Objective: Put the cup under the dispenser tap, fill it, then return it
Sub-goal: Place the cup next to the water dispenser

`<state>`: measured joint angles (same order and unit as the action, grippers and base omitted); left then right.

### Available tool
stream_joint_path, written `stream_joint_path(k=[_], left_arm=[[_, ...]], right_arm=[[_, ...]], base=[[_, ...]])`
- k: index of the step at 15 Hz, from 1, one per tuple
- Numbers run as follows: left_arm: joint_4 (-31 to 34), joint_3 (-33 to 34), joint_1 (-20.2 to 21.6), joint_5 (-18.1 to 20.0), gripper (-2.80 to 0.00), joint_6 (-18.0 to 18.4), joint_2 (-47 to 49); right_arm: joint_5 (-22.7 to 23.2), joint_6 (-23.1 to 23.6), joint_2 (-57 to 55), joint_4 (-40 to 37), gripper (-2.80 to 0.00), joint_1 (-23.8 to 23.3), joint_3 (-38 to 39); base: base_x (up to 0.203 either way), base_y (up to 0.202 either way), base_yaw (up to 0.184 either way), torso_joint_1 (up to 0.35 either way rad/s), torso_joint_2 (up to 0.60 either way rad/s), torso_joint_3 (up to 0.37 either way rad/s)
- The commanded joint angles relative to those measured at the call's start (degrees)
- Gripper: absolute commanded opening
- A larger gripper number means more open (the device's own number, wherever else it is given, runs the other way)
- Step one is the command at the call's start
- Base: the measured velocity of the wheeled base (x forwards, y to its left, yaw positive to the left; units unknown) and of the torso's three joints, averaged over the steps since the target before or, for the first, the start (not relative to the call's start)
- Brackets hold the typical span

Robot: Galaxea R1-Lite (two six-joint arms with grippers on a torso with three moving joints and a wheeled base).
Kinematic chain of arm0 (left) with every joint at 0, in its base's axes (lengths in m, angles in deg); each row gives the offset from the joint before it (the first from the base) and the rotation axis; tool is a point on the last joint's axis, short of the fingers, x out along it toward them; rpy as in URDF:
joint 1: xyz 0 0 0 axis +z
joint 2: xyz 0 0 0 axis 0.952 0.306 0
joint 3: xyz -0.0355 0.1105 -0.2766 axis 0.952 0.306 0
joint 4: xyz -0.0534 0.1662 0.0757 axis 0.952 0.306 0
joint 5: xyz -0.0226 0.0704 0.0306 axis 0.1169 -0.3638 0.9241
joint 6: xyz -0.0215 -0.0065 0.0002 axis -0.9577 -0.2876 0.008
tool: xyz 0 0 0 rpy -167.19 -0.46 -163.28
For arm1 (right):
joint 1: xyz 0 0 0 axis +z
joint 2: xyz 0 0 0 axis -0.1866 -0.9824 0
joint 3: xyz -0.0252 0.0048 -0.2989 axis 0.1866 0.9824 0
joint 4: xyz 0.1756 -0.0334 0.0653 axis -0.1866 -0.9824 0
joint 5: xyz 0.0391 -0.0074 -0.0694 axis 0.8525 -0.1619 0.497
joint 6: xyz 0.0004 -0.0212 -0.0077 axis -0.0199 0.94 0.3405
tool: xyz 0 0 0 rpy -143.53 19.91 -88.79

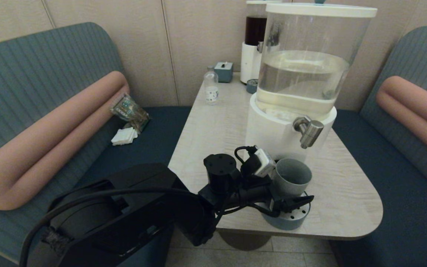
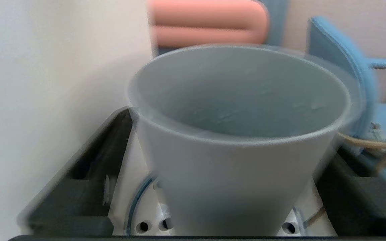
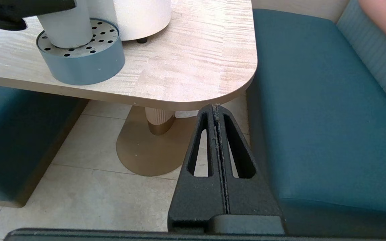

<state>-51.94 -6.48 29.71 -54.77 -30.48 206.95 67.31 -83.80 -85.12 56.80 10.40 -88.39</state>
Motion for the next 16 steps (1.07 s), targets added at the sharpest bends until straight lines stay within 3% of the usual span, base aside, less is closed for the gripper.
stream_joint_path(k=[1,8,16], left_arm=[[-0.4,-0.1,-0.1,0.2,-2.8,0.0,0.5],[-1.9,2.0,-0.4,-0.8,-2.8,-0.4,-1.4],[-2.7,19.8,1.9,-1.8,-2.8,-1.1,-16.9]], right_arm=[[0.0,0.0,0.0,0.0,-2.8,0.0,0.1],[0.0,0.0,-0.1,0.0,-2.8,0.0,0.1],[0.0,0.0,0.0,0.0,-2.8,0.0,0.1]], base=[[0.0,0.0,0.0,0.0,0.0,0.0],[0.0,0.0,0.0,0.0,0.0,0.0],[0.0,0.0,0.0,0.0,0.0,0.0]])
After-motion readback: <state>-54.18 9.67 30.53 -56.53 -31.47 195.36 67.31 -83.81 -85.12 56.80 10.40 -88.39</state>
